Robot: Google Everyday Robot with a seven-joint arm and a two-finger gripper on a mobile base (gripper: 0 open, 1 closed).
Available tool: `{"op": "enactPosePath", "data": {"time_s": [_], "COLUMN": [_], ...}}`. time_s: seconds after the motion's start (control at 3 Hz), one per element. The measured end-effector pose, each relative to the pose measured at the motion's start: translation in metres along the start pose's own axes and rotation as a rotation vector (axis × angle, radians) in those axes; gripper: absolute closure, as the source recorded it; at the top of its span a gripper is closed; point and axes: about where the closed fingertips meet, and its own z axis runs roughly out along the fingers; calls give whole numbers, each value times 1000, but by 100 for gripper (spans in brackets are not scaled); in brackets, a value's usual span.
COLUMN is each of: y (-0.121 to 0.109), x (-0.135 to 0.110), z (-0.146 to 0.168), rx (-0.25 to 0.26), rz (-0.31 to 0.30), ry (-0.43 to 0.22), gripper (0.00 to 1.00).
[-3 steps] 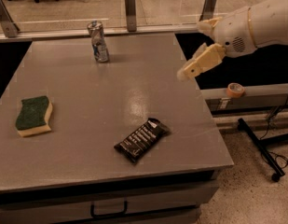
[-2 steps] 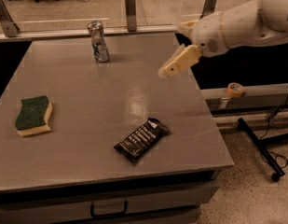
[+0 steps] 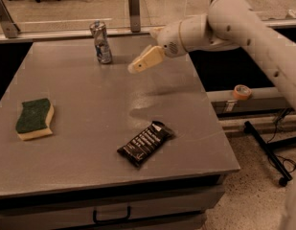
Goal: Knock redbull can over
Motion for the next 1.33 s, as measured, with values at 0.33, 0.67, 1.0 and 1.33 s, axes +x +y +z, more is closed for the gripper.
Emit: {"op": "enactPosePath", "data": {"time_s": [0.33,0.67,1.0,1.33], "y": [-14,-21,-23,-20], "x": [-13,-32,-47,-62], "z": [50,98,130,153], "rx": [-4,-17,-14,-32], "rz": [24,27,29,15], "ry": [-57,-123,-176,-218], "gripper": [0,0,0,17]}}
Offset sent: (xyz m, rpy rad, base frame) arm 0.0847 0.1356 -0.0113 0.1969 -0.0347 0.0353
